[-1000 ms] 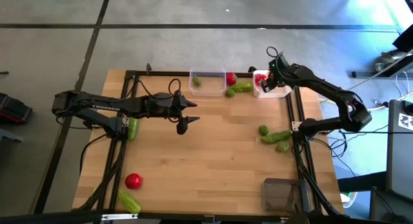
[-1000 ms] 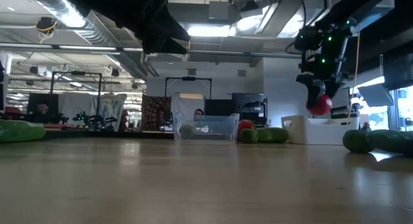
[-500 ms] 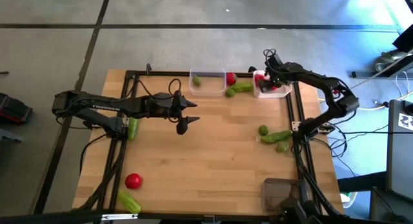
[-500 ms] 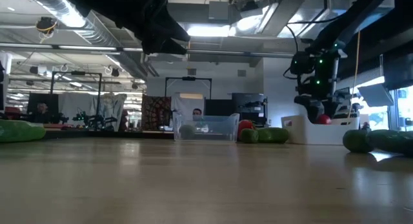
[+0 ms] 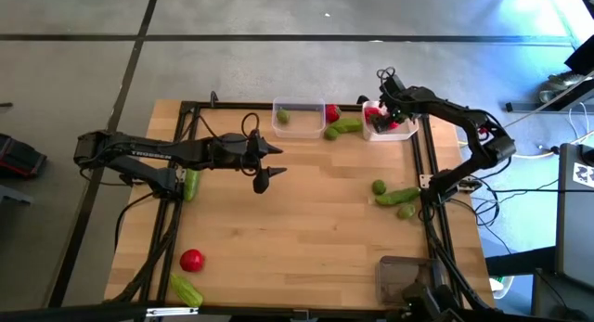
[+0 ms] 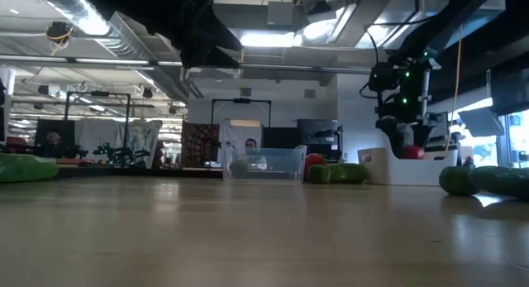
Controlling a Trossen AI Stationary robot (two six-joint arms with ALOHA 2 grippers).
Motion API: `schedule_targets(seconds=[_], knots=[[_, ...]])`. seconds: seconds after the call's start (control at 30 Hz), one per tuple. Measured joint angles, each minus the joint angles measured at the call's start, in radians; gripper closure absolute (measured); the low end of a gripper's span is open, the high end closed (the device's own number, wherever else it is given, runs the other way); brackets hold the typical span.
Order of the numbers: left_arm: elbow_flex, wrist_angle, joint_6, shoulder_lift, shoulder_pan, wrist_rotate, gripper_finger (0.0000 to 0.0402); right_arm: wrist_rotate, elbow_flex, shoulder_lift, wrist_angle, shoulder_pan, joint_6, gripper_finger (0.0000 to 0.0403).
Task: Sort produce into baskets
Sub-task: Put the red tomato into the white bin, then put the green cucumber into the black bin
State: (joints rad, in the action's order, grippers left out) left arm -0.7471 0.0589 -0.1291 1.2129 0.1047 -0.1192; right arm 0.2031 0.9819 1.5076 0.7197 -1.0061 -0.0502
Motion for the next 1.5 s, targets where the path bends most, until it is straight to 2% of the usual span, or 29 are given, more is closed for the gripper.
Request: schedule_targets(seconds=[0.17, 0.37, 0.47, 0.67, 0.8, 0.93, 1.1, 1.2, 1.5], knots=[[0.000, -0.054, 0.000, -0.058, 0.000, 0.000, 0.0112, -0.001, 0.015, -0.080, -0.013, 0.010, 0.006, 0.0043], [0.000, -0.185, 0.008, -0.142, 0.000, 0.000, 0.0112, -0.012, 0.015, -0.194, -0.019, 0.065, 0.004, 0.0041], [0.000, -0.274, -0.004, -0.186, 0.000, -0.002, 0.0112, -0.060, 0.015, -0.253, -0.036, 0.133, -0.001, 0.0041], [0.000, -0.493, -0.140, -0.230, 0.008, -0.004, 0.0112, -0.142, 0.009, -0.340, -0.104, 0.336, -0.001, 0.0040], [0.000, -0.619, -0.250, -0.232, 0.017, -0.021, 0.0112, -0.145, -0.008, -0.353, -0.167, 0.490, -0.001, 0.0040], [0.000, -0.713, -0.325, -0.227, 0.019, -0.081, 0.0112, -0.145, -0.024, -0.352, -0.235, 0.622, -0.001, 0.0040], [0.000, -0.769, -0.394, -0.227, 0.029, -0.109, 0.0112, -0.145, -0.057, -0.351, -0.311, 0.754, 0.000, 0.0040], [0.000, -0.812, -0.452, -0.227, 0.037, -0.114, 0.0112, -0.145, -0.078, -0.351, -0.330, 0.809, 0.003, 0.0040], [-0.094, -1.108, -0.644, -0.227, 0.086, -0.085, 0.0112, -0.143, -0.089, -0.351, -0.335, 0.878, 0.003, 0.0040]])
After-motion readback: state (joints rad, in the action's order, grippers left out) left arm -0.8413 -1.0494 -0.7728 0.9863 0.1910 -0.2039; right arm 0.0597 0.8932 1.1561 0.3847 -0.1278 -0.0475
